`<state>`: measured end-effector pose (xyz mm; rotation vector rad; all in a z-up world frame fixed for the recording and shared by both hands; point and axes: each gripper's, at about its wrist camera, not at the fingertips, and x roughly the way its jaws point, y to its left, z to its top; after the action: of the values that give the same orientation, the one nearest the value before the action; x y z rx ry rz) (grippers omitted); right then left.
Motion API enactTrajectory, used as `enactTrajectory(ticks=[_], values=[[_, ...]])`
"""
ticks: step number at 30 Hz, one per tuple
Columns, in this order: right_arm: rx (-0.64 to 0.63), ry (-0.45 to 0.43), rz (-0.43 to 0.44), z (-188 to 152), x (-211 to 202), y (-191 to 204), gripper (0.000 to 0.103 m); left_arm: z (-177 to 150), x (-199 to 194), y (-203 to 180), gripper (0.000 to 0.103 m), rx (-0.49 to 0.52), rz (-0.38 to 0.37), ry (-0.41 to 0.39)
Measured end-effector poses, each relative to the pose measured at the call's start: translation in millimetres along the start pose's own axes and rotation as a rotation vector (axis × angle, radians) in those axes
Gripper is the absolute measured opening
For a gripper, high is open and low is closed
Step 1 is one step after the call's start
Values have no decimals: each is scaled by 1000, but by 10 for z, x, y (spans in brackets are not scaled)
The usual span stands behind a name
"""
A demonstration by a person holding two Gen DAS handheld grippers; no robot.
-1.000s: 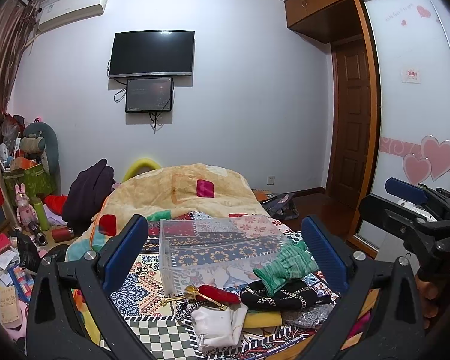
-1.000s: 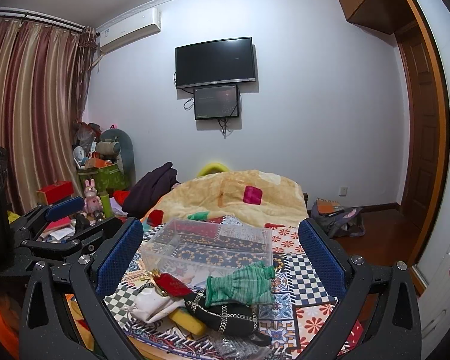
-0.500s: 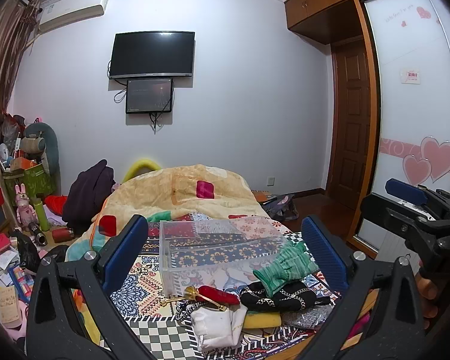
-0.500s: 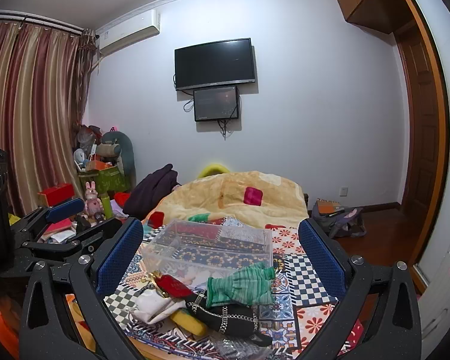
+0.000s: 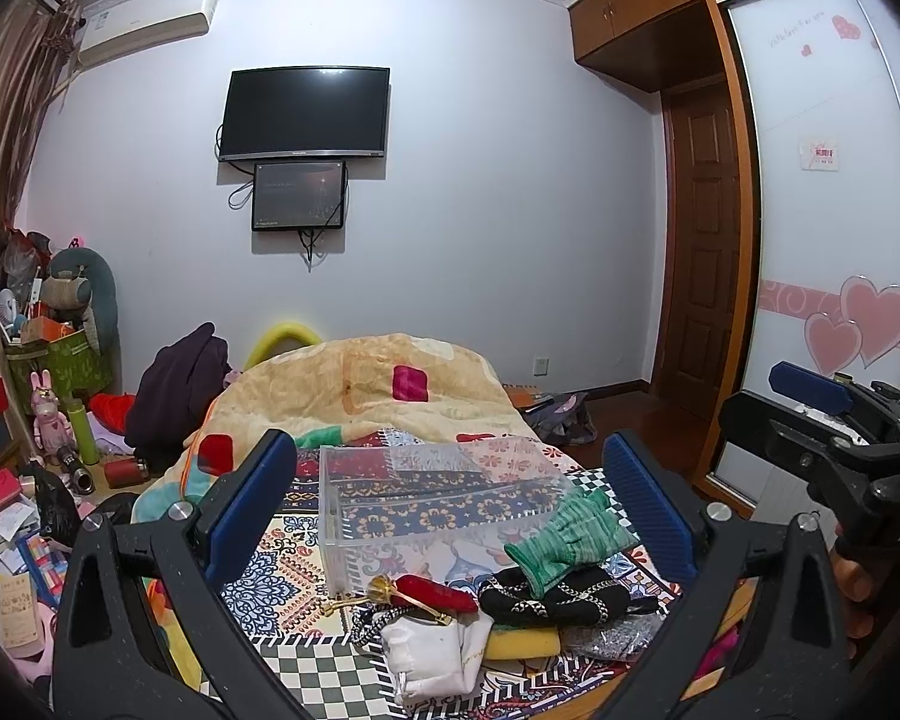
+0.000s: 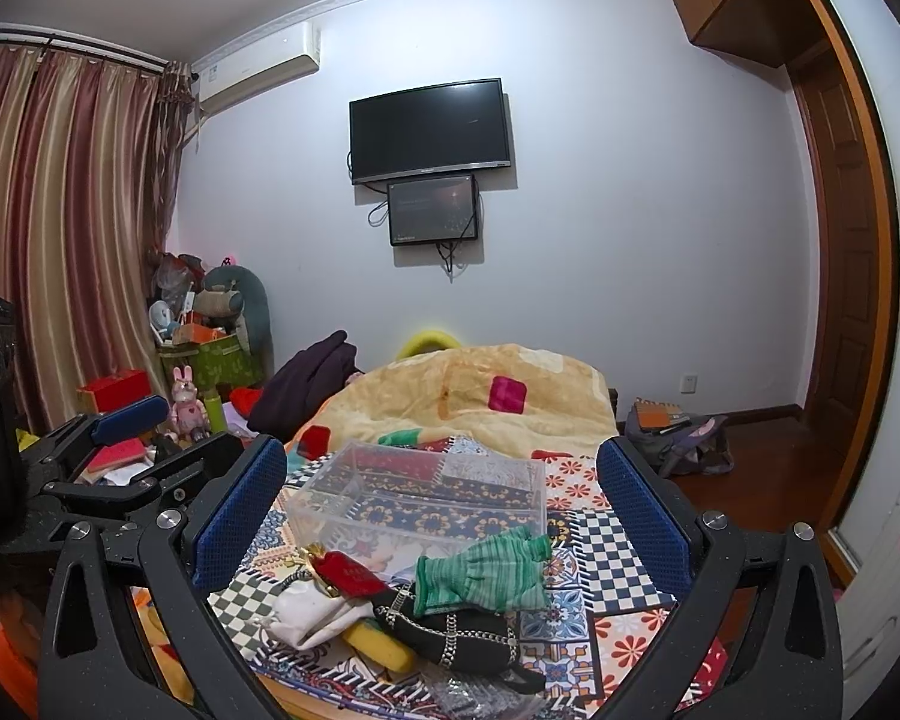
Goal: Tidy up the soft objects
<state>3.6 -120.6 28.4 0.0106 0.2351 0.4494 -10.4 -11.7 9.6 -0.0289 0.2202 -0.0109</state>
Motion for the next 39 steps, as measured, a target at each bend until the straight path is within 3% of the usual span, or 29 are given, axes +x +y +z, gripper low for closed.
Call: enactTrajectory(ticks=[28, 34, 39], values=[[1, -8, 11, 0, -10, 16, 103, 4, -19, -13, 103, 4, -4, 0], [-6, 21, -9, -67, 85, -39, 103, -61, 134, 18, 103, -4, -27, 63], [34, 113, -19, -220, 318, -218, 103, -198, 385, 122, 103, -31, -26, 147]])
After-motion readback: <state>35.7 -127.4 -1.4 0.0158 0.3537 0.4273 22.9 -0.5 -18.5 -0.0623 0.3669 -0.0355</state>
